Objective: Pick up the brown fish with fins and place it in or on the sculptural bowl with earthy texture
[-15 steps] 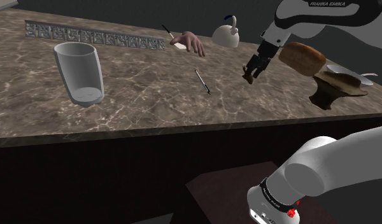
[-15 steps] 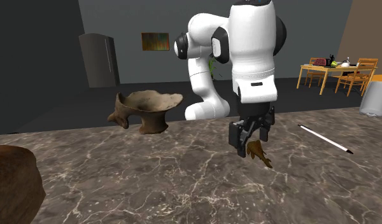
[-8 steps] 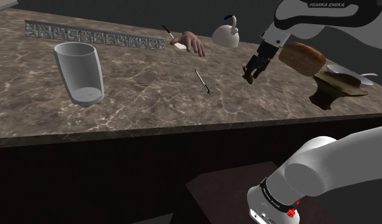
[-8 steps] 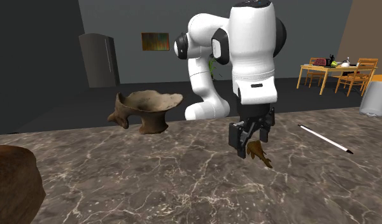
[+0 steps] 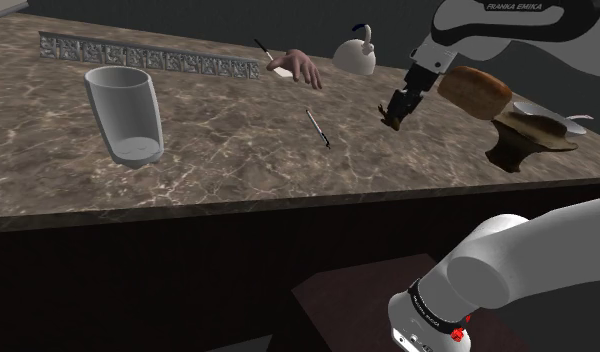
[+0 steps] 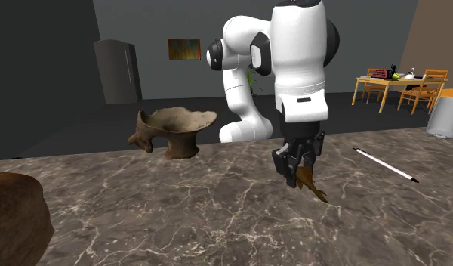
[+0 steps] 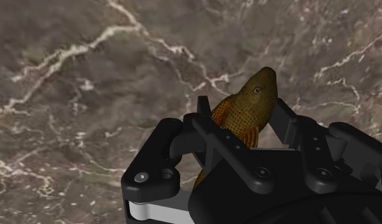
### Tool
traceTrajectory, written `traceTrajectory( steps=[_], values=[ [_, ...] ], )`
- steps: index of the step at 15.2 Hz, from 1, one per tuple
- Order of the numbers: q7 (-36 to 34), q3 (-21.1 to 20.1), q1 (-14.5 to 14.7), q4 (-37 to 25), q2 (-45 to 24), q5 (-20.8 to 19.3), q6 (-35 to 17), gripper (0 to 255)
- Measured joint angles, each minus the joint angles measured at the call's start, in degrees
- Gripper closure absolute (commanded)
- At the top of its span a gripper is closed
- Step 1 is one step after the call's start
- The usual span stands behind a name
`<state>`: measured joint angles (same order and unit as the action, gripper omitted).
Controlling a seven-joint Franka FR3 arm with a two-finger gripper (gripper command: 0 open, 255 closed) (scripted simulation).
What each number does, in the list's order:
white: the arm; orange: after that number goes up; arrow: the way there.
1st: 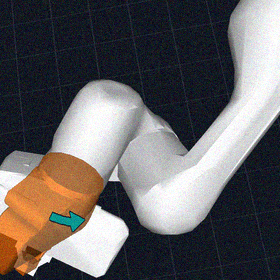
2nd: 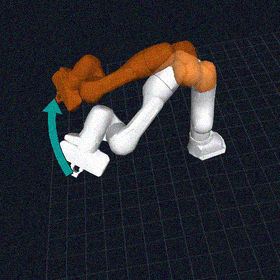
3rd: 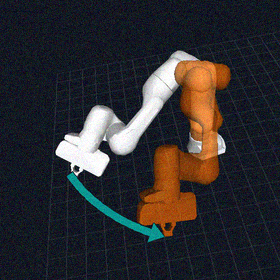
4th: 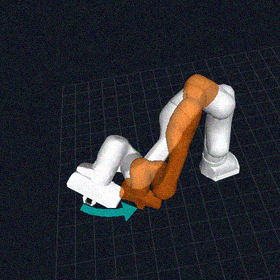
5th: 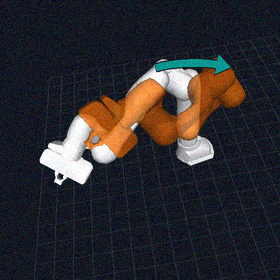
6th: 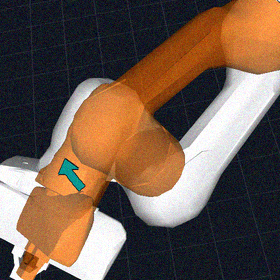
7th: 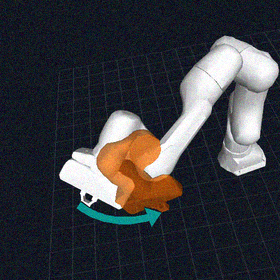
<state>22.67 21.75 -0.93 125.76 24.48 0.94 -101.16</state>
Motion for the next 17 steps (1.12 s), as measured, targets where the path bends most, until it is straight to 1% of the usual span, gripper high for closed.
traceTrajectory(
  steps=[2, 5, 17],
  values=[
    [0.0, 0.0, 0.0, 0.1, 0.1, 0.0, -0.1, 255],
    [-0.2, -0.2, 0.1, -1.1, 0.1, 0.1, 1.5, 255],
    [-1.2, -0.7, 0.7, -11.1, -0.9, 0.7, 10.5, 255]
  ],
)
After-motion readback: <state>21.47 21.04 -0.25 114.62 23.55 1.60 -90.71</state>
